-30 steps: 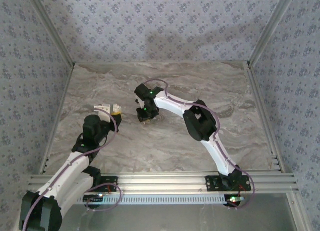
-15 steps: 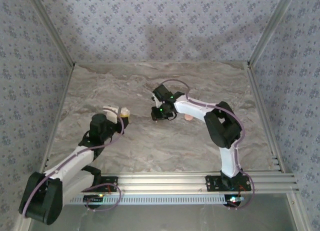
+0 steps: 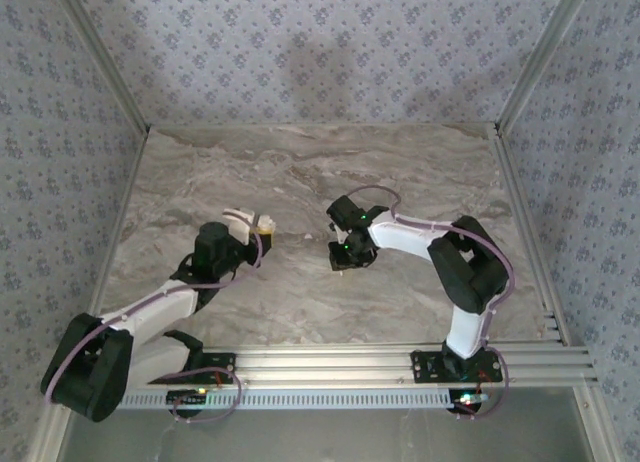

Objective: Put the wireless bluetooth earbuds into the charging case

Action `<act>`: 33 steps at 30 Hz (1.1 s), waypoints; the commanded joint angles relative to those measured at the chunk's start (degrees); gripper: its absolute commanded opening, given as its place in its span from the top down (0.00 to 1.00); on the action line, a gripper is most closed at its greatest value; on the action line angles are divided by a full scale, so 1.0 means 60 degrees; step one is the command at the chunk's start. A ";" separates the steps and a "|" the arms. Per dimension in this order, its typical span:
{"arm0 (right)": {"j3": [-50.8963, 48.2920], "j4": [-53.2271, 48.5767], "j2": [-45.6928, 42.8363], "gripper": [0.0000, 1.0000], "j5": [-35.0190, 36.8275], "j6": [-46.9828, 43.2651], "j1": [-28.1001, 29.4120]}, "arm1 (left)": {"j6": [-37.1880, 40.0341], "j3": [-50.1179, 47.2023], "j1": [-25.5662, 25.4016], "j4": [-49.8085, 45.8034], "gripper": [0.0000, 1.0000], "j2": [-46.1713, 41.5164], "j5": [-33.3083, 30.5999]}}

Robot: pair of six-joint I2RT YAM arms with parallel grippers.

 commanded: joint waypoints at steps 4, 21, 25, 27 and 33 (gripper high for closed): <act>-0.0016 -0.1245 0.0072 0.78 0.0254 0.0093 -0.0039 | 0.0161 0.0434 -0.0138 0.0405 0.92 0.0068 0.0193; 0.2329 -0.3947 0.0492 0.62 0.1232 -0.0267 0.0197 | 0.0304 0.0589 -0.0159 0.0057 0.91 -0.0165 0.0112; 0.2616 -0.4123 0.0877 0.61 0.1230 -0.0370 0.0272 | 0.0308 0.0589 -0.0159 0.0034 0.92 -0.0166 0.0105; 0.2734 -0.4090 0.1073 0.61 0.1161 -0.0410 0.0303 | 0.0307 0.0587 -0.0149 0.0027 0.92 -0.0180 0.0087; 0.2898 -0.4108 0.1568 0.61 0.1021 -0.0536 0.0355 | 0.0351 0.0600 -0.0155 -0.0054 0.92 -0.0261 0.0042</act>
